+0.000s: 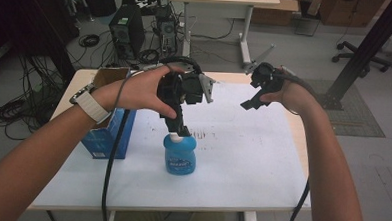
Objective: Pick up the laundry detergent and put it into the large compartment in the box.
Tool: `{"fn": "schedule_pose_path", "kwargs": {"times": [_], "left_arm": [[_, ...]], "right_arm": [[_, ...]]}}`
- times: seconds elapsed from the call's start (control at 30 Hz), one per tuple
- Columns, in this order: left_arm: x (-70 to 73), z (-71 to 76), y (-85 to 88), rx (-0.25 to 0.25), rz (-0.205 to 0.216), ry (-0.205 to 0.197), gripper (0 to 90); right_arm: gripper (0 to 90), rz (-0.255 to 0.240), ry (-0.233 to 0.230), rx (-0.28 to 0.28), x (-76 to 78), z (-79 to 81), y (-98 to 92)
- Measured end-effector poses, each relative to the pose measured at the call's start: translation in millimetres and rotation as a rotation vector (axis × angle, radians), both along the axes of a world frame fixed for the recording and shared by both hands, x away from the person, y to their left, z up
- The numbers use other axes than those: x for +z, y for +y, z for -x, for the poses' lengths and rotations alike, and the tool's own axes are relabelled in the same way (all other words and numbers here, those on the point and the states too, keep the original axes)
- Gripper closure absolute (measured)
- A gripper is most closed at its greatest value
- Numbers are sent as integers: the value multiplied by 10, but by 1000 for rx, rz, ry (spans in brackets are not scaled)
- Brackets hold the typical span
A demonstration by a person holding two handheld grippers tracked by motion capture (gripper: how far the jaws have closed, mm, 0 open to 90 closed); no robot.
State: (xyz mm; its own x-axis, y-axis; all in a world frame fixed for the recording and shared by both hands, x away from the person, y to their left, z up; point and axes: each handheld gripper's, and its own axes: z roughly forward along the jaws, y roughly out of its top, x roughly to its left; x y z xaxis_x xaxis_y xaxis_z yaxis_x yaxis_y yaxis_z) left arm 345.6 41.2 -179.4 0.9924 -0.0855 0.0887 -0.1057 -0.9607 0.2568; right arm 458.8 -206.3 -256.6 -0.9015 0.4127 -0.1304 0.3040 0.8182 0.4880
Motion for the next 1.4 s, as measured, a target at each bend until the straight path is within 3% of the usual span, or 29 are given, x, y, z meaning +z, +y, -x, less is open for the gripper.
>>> {"fn": "schedule_pose_path", "kwargs": {"times": [0.47,1.03,1.4], "left_arm": [[-32,27,66,-2,9,0,81],[-161,45,90,-3,-12,10,82],[-312,6,101,26,-37,11,79]], "right_arm": [[88,2,-6,2,1,3,19],[88,1,-8,3,8,17,26],[88,3,-5,5,-5,6,42]]}}
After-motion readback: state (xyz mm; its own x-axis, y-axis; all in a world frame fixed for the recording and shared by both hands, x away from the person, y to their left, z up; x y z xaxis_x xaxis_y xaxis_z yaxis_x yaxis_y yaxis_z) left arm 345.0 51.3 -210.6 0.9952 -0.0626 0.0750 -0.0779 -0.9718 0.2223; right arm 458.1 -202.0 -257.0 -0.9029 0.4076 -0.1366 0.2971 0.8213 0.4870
